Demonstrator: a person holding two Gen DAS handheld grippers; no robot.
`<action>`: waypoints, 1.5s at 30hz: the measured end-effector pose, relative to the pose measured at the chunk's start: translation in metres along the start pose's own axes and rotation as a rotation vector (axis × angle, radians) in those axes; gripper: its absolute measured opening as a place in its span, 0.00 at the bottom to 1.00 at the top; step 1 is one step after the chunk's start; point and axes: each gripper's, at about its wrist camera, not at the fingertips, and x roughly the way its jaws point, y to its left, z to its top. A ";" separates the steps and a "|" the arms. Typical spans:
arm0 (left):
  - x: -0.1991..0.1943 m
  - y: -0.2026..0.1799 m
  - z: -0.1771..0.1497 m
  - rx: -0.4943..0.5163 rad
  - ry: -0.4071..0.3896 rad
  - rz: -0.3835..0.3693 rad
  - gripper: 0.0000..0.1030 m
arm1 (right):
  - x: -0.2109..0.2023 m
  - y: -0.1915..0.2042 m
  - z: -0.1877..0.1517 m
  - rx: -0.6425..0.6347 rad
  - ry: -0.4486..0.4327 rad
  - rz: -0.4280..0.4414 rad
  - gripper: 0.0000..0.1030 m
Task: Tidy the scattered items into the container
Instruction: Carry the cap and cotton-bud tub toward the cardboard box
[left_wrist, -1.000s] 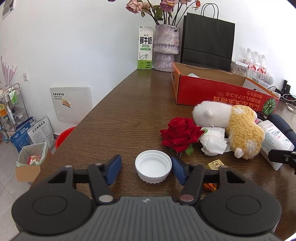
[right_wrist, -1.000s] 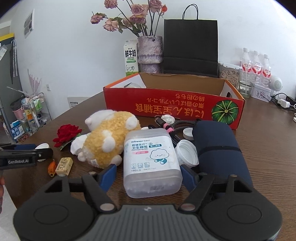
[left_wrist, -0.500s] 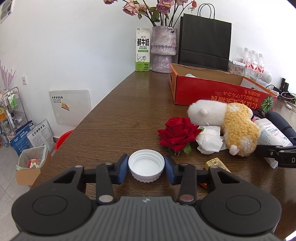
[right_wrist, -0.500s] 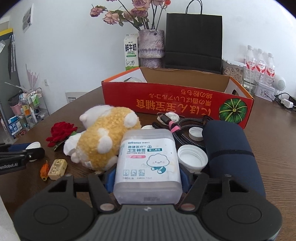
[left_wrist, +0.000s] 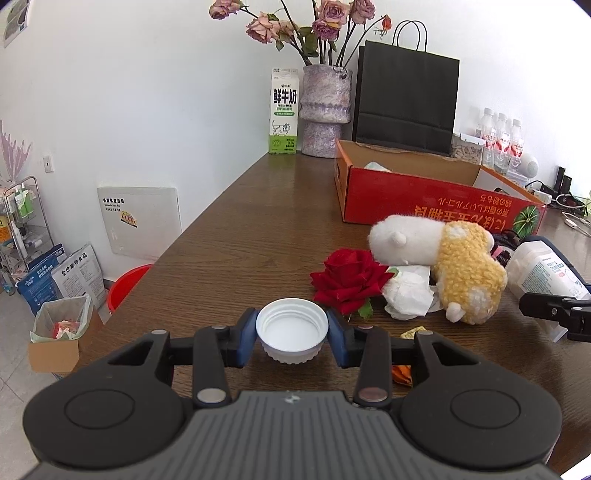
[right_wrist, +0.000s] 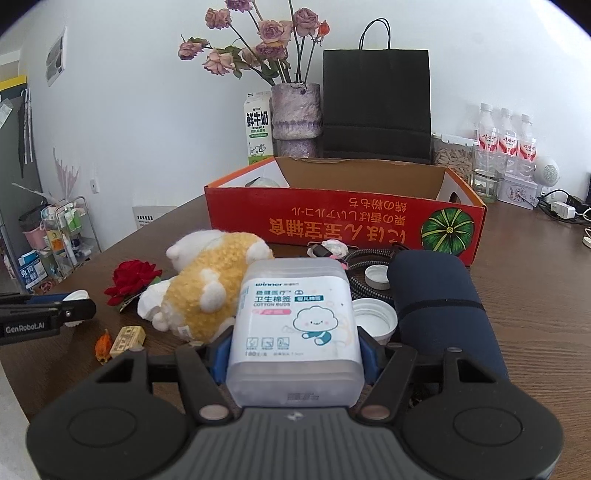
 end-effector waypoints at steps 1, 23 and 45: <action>-0.001 0.000 0.002 0.000 -0.006 0.000 0.40 | -0.002 0.000 0.001 0.000 -0.007 0.000 0.62; -0.001 -0.073 0.102 0.033 -0.280 -0.130 0.40 | -0.004 -0.038 0.081 0.049 -0.237 -0.094 0.62; 0.155 -0.135 0.166 -0.076 -0.229 -0.055 0.40 | 0.113 -0.114 0.142 0.139 -0.218 -0.148 0.62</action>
